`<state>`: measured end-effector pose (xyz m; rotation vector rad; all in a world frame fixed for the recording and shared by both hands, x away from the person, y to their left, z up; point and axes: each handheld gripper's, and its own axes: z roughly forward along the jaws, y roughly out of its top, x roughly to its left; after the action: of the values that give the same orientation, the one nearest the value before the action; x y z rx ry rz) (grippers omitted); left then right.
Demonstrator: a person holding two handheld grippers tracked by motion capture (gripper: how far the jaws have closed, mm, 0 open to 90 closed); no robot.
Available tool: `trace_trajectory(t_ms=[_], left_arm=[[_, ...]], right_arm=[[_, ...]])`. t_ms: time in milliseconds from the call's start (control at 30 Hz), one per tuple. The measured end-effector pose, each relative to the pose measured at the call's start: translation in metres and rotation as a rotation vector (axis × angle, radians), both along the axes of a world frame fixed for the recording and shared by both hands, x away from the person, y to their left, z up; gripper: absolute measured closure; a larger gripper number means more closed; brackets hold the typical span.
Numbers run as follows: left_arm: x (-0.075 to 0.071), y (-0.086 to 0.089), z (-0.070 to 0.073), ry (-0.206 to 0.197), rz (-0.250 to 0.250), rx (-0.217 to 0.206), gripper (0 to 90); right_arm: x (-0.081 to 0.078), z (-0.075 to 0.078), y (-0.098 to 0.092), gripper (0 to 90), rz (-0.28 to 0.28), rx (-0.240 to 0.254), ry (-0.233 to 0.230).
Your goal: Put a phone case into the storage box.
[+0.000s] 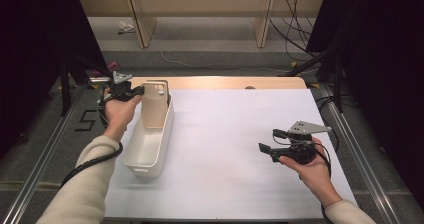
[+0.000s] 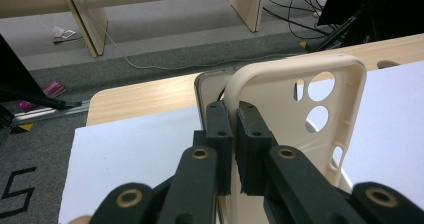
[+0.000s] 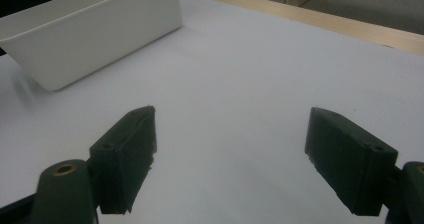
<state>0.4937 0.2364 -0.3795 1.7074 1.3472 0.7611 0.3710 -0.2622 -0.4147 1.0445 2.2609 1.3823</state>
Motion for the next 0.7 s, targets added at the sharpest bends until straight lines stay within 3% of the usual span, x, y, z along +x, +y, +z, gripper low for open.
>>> trace_trajectory(t_ms=[700], left_arm=[[0.010, -0.001, -0.018, 0.012, -0.004, 0.043, 84.3]], right_arm=[[0.000, 0.000, 0.000, 21.4, 0.001, 0.000, 0.000]])
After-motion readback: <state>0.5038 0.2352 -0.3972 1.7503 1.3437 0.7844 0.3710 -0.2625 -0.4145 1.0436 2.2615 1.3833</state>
